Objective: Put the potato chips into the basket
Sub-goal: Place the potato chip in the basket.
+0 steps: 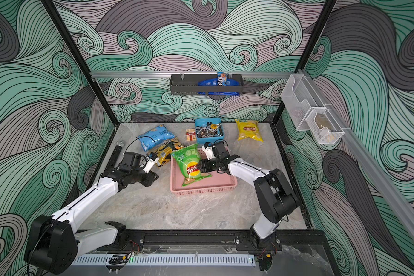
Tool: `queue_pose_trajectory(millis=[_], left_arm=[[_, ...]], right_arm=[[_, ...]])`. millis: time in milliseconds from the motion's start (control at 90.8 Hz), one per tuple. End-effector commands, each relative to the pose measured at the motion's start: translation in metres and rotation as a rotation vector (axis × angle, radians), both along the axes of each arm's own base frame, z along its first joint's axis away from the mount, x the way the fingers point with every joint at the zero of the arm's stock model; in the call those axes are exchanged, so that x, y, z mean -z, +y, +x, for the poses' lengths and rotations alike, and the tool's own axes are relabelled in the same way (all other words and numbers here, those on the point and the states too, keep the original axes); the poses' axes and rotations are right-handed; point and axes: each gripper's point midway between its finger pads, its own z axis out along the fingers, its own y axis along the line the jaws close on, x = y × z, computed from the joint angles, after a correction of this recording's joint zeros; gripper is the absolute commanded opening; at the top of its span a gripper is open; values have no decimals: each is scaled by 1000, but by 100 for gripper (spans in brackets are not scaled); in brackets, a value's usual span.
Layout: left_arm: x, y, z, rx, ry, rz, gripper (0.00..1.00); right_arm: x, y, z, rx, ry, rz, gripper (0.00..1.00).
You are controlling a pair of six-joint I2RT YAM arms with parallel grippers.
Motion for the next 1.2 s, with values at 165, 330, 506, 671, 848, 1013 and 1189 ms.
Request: queue_pose_trajectory(millis=[165, 330, 506, 671, 848, 1013, 1189], left_arm=[[-14, -6, 15, 7, -59, -49, 49], [-15, -4, 15, 4, -64, -46, 49], [-20, -5, 14, 6, -84, -54, 49], [-19, -7, 14, 16, -77, -62, 49], [-19, -7, 13, 17, -76, -63, 49], [-21, -8, 13, 22, -79, -65, 49], [-20, -8, 12, 23, -78, -66, 49]], right_arm=[[-18, 7, 10, -14, -96, 38, 16], [-34, 5, 4, 22, -102, 73, 0], [-61, 4, -11, 62, -91, 165, 0], [-72, 3, -27, 107, -42, 226, 0], [-65, -6, -39, 200, 31, 261, 0], [-47, -14, -40, 303, 109, 263, 0], [-33, -4, -41, 352, 209, 337, 0]])
